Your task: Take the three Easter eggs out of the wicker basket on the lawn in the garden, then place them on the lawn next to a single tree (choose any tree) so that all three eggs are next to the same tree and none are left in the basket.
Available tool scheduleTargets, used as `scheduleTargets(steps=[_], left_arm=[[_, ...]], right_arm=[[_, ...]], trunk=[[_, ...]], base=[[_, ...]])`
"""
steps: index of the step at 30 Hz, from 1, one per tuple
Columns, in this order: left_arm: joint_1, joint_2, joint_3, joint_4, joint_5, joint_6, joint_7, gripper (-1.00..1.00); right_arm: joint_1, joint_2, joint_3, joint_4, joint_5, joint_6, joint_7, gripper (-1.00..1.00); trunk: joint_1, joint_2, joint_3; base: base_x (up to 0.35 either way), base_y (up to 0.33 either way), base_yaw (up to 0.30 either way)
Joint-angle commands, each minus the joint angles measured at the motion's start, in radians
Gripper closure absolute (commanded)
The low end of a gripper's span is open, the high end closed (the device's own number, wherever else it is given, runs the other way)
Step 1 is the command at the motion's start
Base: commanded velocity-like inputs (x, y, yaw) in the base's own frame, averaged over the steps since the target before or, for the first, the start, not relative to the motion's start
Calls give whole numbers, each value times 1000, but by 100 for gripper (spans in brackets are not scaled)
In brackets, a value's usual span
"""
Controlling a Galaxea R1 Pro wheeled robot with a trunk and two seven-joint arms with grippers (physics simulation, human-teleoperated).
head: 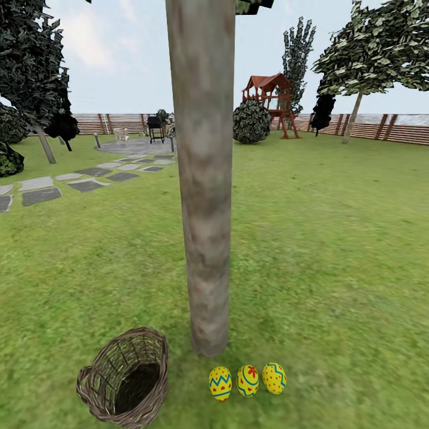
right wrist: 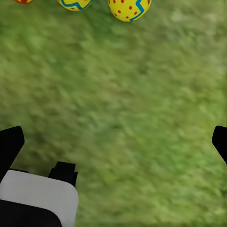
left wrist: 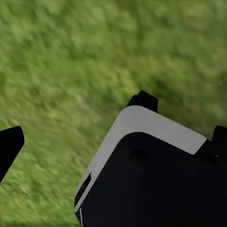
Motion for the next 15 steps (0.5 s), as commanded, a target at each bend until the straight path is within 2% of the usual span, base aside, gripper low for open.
scheduleTargets(steps=[1, 15], left_arm=[[0, 1, -8, -2, 8, 5, 5, -100], [0, 1, -8, -2, 8, 5, 5, -100]], right_arm=[[-1, -1, -8, 3, 3, -5, 2, -100], [-1, -1, -8, 14, 1, 3, 2, -100]], trunk=[[0, -1, -1], [0, -1, -1]], base=[[0, 0, 0], [0, 0, 0]])
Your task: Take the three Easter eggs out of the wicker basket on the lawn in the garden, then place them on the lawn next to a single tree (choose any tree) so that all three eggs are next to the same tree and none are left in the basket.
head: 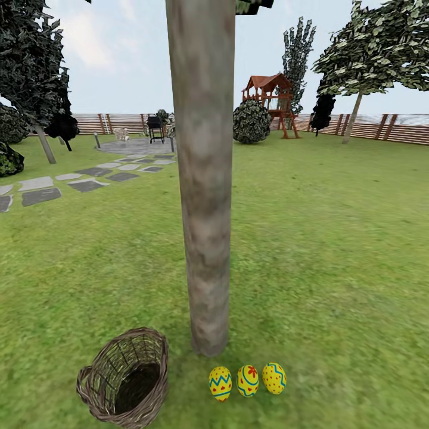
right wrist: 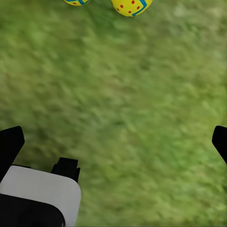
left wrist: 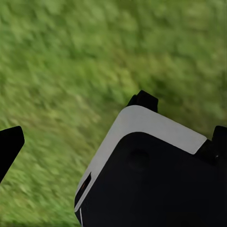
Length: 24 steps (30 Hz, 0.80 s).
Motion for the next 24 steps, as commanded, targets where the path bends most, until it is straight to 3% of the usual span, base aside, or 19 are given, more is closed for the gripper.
scheduleTargets(steps=[1, 17, 21, 24], left_arm=[[0, 1, -8, -2, 8, 5, 5, -100], [-1, 1, -8, -2, 8, 5, 5, -100], [-1, 1, -8, -2, 8, 5, 5, -100], [-1, 1, -8, -2, 8, 5, 5, -100]], right_arm=[[-1, -1, -7, 4, 2, -5, 2, -100], [-1, 2, -6, 8, 5, -4, 5, -100], [-1, 43, -7, 23, 2, -5, 6, -100], [-1, 55, -7, 26, 0, -5, 4, -100]], trunk=[[0, -1, -1], [0, -1, -1], [0, -1, -1], [0, -1, -1]], base=[[0, 0, 0], [0, 0, 0], [0, 0, 0], [0, 0, 0]])
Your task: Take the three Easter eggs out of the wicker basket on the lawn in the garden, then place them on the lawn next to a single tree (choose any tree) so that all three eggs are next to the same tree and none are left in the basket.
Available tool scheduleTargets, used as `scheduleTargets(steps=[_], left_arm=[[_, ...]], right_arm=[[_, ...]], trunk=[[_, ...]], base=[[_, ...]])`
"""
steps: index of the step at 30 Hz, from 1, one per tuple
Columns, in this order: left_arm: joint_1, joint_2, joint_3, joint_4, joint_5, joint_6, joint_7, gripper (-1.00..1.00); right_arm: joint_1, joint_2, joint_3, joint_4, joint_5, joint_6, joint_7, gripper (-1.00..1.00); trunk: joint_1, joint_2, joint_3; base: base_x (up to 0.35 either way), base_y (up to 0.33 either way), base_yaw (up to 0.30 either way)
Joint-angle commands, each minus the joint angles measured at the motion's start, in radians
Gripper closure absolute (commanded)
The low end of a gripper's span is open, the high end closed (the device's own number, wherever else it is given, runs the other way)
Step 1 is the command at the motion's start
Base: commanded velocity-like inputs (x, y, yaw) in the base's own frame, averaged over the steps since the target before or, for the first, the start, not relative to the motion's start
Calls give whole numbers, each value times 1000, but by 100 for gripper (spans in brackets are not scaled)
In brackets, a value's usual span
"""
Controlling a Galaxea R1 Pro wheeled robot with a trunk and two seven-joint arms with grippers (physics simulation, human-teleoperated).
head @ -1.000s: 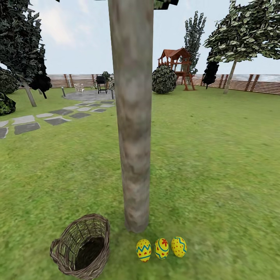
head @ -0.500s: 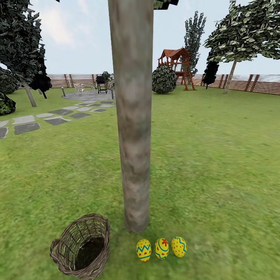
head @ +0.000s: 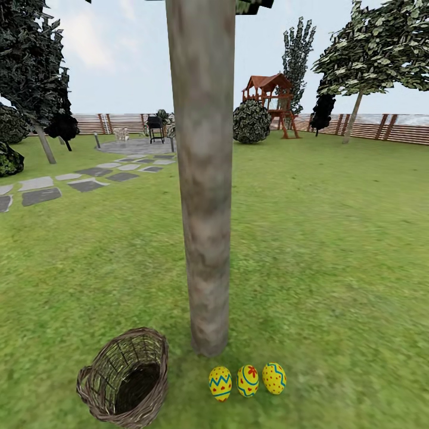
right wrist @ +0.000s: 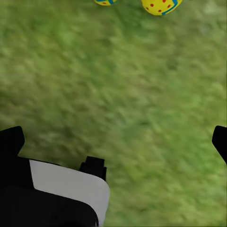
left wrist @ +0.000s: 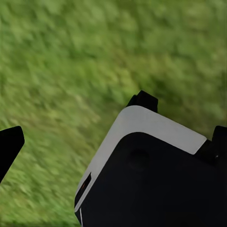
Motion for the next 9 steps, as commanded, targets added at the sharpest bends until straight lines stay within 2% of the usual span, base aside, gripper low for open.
scheduleTargets(steps=[1, 9], left_arm=[[0, 1, -8, -2, 8, 5, 5, -100], [0, 1, -8, -2, 8, 5, 5, -100]], right_arm=[[-1, 0, -6, 4, 0, -5, 1, -100], [-1, 2, -6, 4, 0, -5, -1, -100]], trunk=[[0, -1, -1], [0, -1, -1]], base=[[0, 0, 0], [0, 0, 0]])
